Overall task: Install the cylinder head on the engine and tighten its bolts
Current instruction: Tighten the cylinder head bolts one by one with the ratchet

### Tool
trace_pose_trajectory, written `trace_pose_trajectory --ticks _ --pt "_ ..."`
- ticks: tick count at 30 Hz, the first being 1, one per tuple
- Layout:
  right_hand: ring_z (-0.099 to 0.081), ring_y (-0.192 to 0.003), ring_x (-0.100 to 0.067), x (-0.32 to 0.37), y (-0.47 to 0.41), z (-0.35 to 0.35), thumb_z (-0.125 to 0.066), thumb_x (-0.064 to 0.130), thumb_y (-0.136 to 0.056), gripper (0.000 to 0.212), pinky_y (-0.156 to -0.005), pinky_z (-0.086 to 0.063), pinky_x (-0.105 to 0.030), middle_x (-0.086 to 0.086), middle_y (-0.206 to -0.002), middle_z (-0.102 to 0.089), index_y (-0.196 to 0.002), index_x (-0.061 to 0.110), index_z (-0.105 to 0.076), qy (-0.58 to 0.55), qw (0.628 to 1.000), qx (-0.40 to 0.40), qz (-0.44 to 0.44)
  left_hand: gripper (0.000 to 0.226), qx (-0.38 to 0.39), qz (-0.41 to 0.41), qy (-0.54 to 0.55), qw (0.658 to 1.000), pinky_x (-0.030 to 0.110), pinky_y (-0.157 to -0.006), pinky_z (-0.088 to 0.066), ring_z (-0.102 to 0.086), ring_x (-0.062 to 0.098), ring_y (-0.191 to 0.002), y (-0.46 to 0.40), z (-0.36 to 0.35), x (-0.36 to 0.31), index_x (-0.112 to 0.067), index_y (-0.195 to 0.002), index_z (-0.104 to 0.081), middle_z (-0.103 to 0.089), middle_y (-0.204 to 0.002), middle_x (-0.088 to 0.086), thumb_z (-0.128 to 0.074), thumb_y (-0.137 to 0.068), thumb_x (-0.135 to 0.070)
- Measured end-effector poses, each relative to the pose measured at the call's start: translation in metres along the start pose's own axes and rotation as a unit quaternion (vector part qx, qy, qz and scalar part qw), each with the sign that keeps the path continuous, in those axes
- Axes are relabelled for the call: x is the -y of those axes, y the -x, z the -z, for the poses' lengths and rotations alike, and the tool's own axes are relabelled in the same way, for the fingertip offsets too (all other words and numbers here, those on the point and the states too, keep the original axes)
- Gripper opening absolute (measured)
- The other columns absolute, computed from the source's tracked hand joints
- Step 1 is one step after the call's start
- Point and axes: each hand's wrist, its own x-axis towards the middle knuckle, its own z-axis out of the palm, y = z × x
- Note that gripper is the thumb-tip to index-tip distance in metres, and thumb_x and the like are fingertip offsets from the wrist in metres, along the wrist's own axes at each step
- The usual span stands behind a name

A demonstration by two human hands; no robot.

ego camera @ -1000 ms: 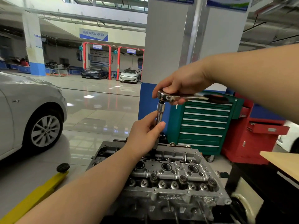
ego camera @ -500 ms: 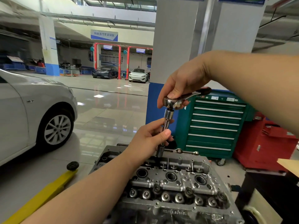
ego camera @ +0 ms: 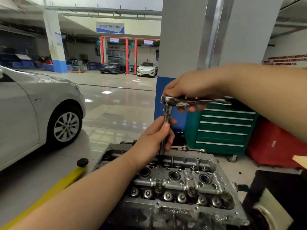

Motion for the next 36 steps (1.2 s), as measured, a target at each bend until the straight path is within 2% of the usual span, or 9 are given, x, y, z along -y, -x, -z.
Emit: trace_pose_trajectory --ticks 4,6,8,12,17,23,28,31,36 --pt "-0.065 -0.083 -0.032 0.019 0.018 -0.037 -0.046 0.024 -0.107 0.021 -0.066 -0.056 -0.043 -0.013 -0.098 -0.065 -0.113 0.011 -0.06 0.288 0.945 -0.152 0.009 0.033 -0.006 0.02 0.044 0.999 0.025 -0.062 -0.047 -0.055 0.024 -0.07 0.001 0.0 0.0 -0.02 -0.119 -0.064 -0.057 -0.08 0.006 -0.042 -0.109 -0.042" --pt "-0.06 -0.083 -0.027 0.019 0.028 -0.058 -0.037 0.055 -0.105 0.034 -0.06 -0.045 -0.04 0.002 -0.084 -0.053 -0.105 0.024 -0.052 0.385 0.896 -0.219 0.043 0.032 -0.007 0.028 0.071 0.997 0.027 -0.062 -0.046 -0.052 0.024 -0.069 0.002 0.0 0.0 -0.02 -0.105 -0.066 -0.053 -0.077 0.007 -0.043 -0.109 -0.042" --pt "-0.055 -0.077 -0.023 0.012 0.033 -0.068 -0.025 0.072 -0.1 0.048 -0.054 -0.032 -0.034 0.008 -0.076 -0.047 -0.107 0.03 -0.045 0.347 0.894 -0.282 0.03 0.033 -0.004 0.037 0.107 0.994 0.029 -0.061 -0.043 -0.045 0.021 -0.066 0.003 -0.003 -0.001 -0.022 -0.092 -0.064 -0.046 -0.074 0.007 -0.044 -0.109 -0.043" --pt "-0.066 -0.098 -0.024 -0.003 0.033 -0.033 -0.055 0.045 -0.105 0.03 -0.083 -0.053 -0.043 0.009 -0.103 -0.069 -0.131 0.032 -0.058 0.155 0.975 -0.109 0.116 0.029 -0.013 0.094 0.154 0.984 0.033 -0.057 -0.033 -0.035 0.019 -0.058 -0.002 -0.011 -0.009 -0.019 -0.084 -0.053 -0.036 -0.065 0.002 -0.046 -0.102 -0.041" --pt "-0.059 -0.127 -0.011 -0.008 0.031 -0.003 -0.072 0.017 -0.098 0.043 -0.114 -0.042 -0.036 0.015 -0.13 -0.067 -0.132 0.042 -0.065 0.059 0.988 0.023 0.138 0.038 -0.005 0.115 0.162 0.98 0.035 -0.059 -0.03 -0.031 0.019 -0.058 -0.003 -0.015 -0.012 -0.019 -0.084 -0.05 -0.034 -0.064 0.0 -0.036 -0.112 -0.041" --pt "-0.058 -0.11 -0.024 0.019 0.015 -0.024 -0.048 0.054 -0.106 0.055 -0.096 -0.047 -0.039 -0.004 -0.134 -0.063 -0.153 0.027 -0.044 0.329 0.939 -0.084 0.064 0.049 -0.028 0.089 0.166 0.982 0.039 -0.067 -0.038 -0.046 0.024 -0.063 0.0 -0.003 -0.006 -0.007 -0.106 -0.061 -0.05 -0.072 0.008 -0.033 -0.112 -0.047" --pt "-0.027 -0.059 -0.021 0.031 0.026 -0.072 -0.042 0.033 -0.109 0.031 -0.05 -0.025 -0.033 -0.006 -0.084 -0.034 -0.134 0.017 -0.053 0.504 0.843 -0.189 0.001 0.058 -0.006 0.101 0.124 0.987 0.037 -0.064 -0.037 -0.042 0.022 -0.062 0.0 -0.006 -0.009 -0.01 -0.095 -0.06 -0.044 -0.069 0.006 -0.03 -0.111 -0.057" --pt "-0.043 -0.067 -0.027 0.028 0.026 -0.07 -0.034 0.05 -0.109 0.04 -0.059 -0.032 -0.037 -0.011 -0.099 -0.061 -0.123 0.018 -0.053 0.414 0.874 -0.249 0.049 0.058 0.017 0.123 0.187 0.974 0.035 -0.061 -0.029 -0.028 0.021 -0.06 0.002 -0.003 -0.01 -0.016 -0.079 -0.046 -0.028 -0.068 0.005 -0.029 -0.108 -0.063" --pt "-0.059 -0.117 -0.026 0.015 0.033 -0.033 -0.057 0.026 -0.107 0.026 -0.105 -0.046 -0.043 -0.003 -0.128 -0.064 -0.132 0.03 -0.058 0.133 0.982 -0.061 0.118 0.066 0.021 0.139 0.205 0.969 0.034 -0.055 -0.023 -0.018 0.019 -0.056 -0.005 -0.009 -0.013 -0.017 -0.069 -0.043 -0.023 -0.061 0.003 -0.023 -0.107 -0.066"
